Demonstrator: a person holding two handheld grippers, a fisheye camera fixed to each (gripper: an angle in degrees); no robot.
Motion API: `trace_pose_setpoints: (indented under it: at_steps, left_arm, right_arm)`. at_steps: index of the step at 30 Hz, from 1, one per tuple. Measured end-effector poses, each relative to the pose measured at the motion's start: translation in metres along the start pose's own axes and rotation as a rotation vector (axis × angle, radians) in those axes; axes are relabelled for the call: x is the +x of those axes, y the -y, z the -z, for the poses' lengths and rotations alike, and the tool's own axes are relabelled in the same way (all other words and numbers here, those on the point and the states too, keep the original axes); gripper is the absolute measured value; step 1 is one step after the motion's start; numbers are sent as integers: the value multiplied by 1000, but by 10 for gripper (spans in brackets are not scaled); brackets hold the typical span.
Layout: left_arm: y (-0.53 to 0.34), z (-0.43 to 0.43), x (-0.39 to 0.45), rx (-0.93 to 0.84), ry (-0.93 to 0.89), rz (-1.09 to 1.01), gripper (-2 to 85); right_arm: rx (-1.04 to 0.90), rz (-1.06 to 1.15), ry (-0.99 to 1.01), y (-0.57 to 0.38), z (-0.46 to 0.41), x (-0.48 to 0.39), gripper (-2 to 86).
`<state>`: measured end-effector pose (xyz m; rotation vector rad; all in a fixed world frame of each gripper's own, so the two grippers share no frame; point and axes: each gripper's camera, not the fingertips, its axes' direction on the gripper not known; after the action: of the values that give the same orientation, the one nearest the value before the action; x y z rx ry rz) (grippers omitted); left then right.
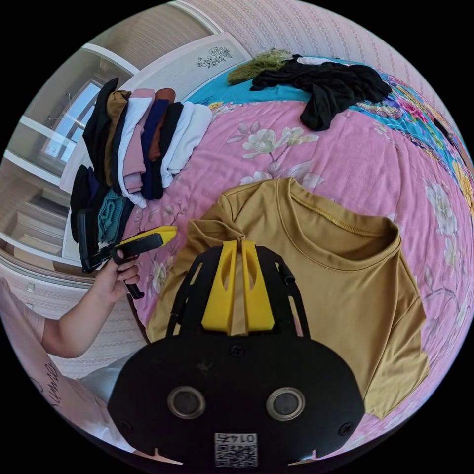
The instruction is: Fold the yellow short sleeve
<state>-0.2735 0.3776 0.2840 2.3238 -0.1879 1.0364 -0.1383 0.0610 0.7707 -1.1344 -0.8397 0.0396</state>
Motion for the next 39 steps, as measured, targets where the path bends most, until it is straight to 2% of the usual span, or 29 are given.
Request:
trace_pose_setpoints:
  at_steps: [4, 7, 12, 14, 16, 21, 24, 28, 33, 36, 39]
  left_arm:
    - [13, -7, -3, -56, -5, -33, 76]
    - [17, -7, -14, -102, -74, -6, 24]
    - [0, 58, -28, 80, -50, 52, 1]
    - [-14, 88, -34, 149, -20, 82, -2]
    - [-38, 122, -45, 223, 52, 139, -3]
    - [-80, 162, -77, 269, 203, 273, -3]
    - [-97, 165, -97, 225, 188, 348, -3]
    - [-105, 163, -112, 195, 215, 373, 1]
    - [-108, 150, -133, 135, 209, 390, 23]
    - [-113, 157, -141, 153, 138, 413, 41]
    - [-123, 169, -142, 167, 132, 435, 55]
  right_arm:
    - [9, 10, 8, 3, -17, 6, 6]
    - [21, 17, 17, 6, -25, 9, 6]
    - [188, 45, 158, 24, -26, -4, 6]
    - [198, 103, 210, 38, -40, -23, 5]
    - [173, 181, 266, 58, -67, -55, 5]
    - [95, 256, 339, 85, -129, -108, 5]
    - [5, 292, 353, 92, -166, -130, 6]
    - [-76, 368, 280, 93, -199, -151, 10]
    - [-177, 360, 195, 91, -236, -146, 27]
    - [-165, 357, 260, 91, -232, -134, 56]
    - [-61, 362, 296, 94, -200, -126, 64]
